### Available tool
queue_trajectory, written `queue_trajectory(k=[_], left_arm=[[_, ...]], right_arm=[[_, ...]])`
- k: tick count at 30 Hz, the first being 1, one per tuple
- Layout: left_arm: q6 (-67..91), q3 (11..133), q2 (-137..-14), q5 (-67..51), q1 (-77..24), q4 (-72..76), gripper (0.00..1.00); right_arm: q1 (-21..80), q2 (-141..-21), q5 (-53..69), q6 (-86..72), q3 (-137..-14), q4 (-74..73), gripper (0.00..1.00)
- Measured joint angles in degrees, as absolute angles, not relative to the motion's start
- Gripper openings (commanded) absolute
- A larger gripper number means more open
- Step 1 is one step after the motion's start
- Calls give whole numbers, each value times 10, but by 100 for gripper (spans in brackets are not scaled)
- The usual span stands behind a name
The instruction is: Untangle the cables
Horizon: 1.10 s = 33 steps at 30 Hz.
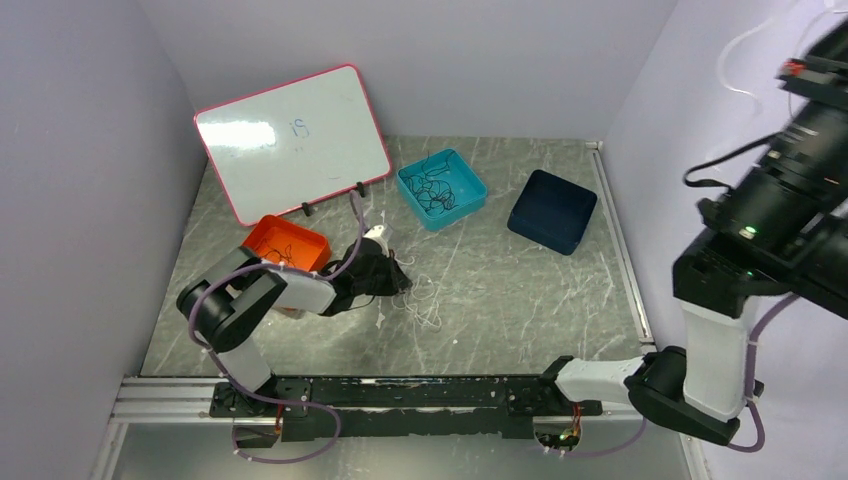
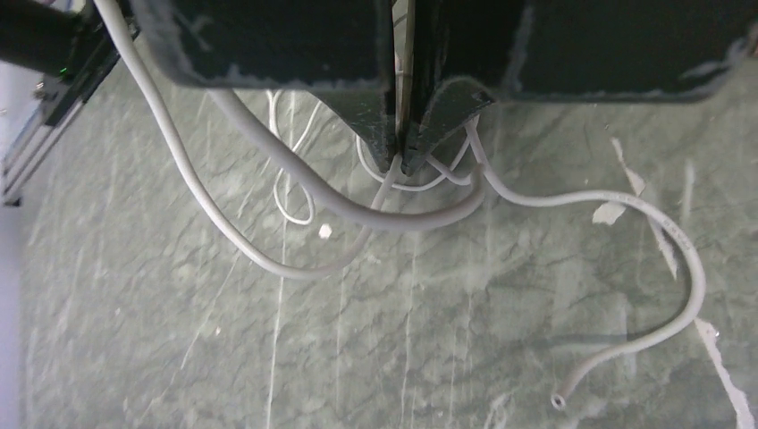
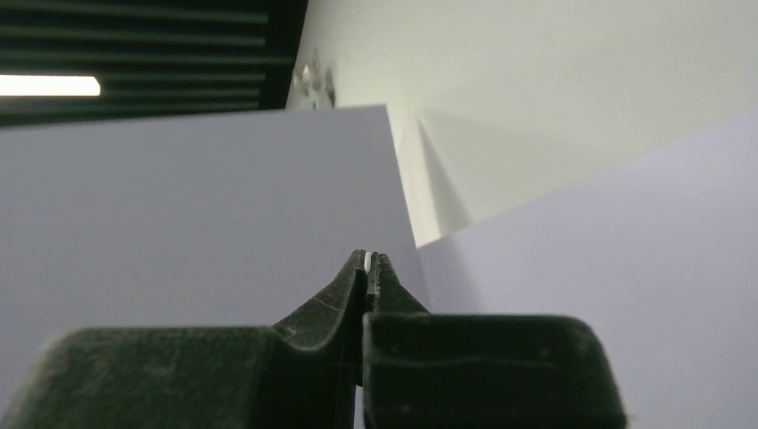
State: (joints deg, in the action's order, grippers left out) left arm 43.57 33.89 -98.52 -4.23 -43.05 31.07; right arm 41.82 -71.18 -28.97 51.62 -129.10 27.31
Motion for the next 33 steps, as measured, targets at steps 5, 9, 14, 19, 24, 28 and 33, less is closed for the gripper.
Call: queue_trajectory(k=[5,9,14,19,24,28,33], left_arm=[[376,340,-948,-40,-445,246,7],[346,340,-923,-41,-456,222,7],[331,338,-897,-44,-463,219,7],[321,332,-880,-48,-467,207,7],[314,329,-861,-48,-468,196,7],[312,326,-853,-48,-468,193,7],[312,322,-852,-52,-468,186,7]], right_arm=[[421,-699,-316,507,-1206,256,0],[422,-700,-340,495,-1182,232,0],[423,-702,-379,474,-1173,193,0],[423,-701,-408,449,-1143,156,0],[423,-730,-435,441,-1127,133,0],[421,-763,-450,441,-1126,116,0],[363,-812,-423,375,-1174,11,0]])
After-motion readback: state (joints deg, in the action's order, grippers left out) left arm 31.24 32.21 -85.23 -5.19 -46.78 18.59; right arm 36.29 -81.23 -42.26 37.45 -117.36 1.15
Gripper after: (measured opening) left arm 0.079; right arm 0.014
